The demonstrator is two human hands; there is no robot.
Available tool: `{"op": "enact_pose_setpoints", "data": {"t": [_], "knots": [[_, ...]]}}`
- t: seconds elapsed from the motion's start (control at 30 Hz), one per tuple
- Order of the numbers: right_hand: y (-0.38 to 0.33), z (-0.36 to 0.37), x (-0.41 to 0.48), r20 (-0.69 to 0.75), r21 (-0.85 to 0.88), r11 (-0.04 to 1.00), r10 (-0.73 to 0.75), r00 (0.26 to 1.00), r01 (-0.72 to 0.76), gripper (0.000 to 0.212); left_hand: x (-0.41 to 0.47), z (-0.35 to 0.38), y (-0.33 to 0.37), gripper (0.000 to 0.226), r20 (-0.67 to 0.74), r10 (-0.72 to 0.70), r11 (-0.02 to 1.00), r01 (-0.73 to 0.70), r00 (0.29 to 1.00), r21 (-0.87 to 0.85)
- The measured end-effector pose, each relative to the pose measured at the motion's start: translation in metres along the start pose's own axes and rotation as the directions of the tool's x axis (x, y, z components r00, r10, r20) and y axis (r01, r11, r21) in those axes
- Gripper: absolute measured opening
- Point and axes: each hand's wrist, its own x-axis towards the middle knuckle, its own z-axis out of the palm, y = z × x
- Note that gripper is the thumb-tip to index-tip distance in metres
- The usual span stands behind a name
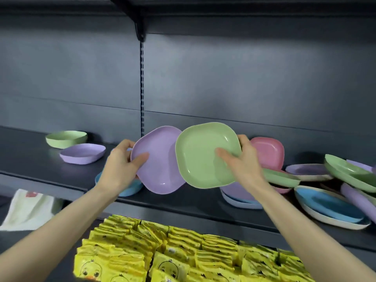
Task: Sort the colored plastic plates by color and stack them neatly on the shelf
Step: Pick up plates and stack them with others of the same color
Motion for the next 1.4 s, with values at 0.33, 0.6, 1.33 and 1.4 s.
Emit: {"op": "enact_pose_setpoints", "data": {"t": [0.33, 0.6, 1.33, 1.4], "knots": [[-0.057, 0.148, -0.022, -0.061, 0.123, 0.992, -0.008, 0.998, 0.016, 0.026, 0.033, -0.145, -0.052, 0.029, -0.059, 0.017, 1.0, -0.019, 0.998, -0.017], [-0.077, 0.198, -0.004, -0.134, 0.056, 0.998, -0.014, 0.991, 0.022, 0.027, 0.075, -0.19, -0.082, 0.029, -0.045, 0.015, 0.998, -0.017, 0.999, -0.053], [-0.036, 0.351, 0.13, 0.124, 0.01, 0.997, -0.082, 0.989, 0.081, 0.026, 0.231, -0.22, -0.179, 0.037, 0.059, 0.034, 0.952, -0.051, 0.998, 0.303], [-0.035, 0.364, 0.137, 0.162, -0.032, 0.996, -0.079, 0.984, 0.086, 0.029, 0.243, -0.227, -0.188, 0.042, 0.118, 0.013, 0.927, -0.056, 0.993, 0.371]]}}
